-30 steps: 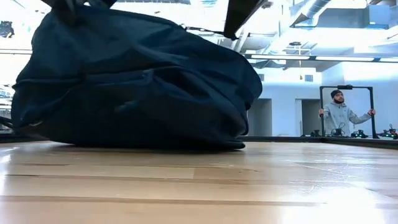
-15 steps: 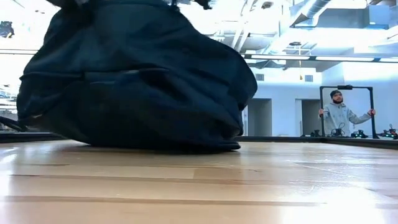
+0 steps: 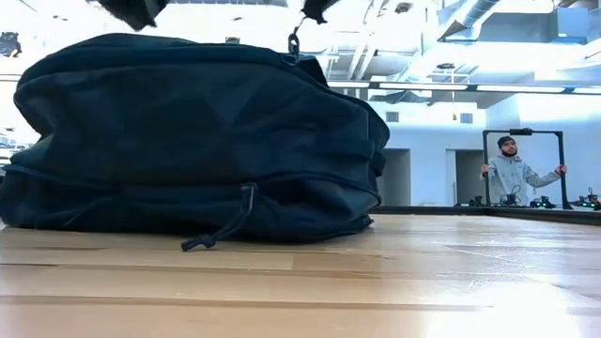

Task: Unpack backpack
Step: Close the blue backpack

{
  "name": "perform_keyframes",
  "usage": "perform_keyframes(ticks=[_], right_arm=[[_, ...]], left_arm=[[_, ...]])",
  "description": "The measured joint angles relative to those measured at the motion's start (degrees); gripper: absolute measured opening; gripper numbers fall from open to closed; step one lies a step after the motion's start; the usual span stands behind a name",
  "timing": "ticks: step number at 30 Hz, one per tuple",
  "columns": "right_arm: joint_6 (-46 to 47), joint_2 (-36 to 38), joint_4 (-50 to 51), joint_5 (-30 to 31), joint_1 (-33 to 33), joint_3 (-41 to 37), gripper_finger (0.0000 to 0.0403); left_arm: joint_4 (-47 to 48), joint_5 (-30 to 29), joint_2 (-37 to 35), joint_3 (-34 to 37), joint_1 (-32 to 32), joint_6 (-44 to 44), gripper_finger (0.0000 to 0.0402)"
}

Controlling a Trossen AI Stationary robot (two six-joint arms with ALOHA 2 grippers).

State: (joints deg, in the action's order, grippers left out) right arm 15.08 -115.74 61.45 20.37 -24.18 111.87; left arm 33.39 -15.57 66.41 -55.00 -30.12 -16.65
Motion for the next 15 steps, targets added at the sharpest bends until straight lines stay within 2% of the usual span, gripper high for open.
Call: perform_keyframes(ticks=[3, 8, 15], right_arm=[[2.29, 0.00, 2.13, -0.03, 0.24, 0.02, 0.0000], [3.04, 0.08, 2.55, -0.01, 1.09, 0.04, 0.0000], [3.33, 1.16, 2.85, 0.06, 1.57, 0.11, 0.0000]], left_arm=[[-8.60, -1.77, 1.77, -0.12, -1.37, 3.09, 0.0215], [-18.09, -6.69, 9.00, -0.06, -4.02, 9.86, 0.0210], [-23.71, -19.88, 17.16, -0.07, -7.05, 14.96, 0.0208]])
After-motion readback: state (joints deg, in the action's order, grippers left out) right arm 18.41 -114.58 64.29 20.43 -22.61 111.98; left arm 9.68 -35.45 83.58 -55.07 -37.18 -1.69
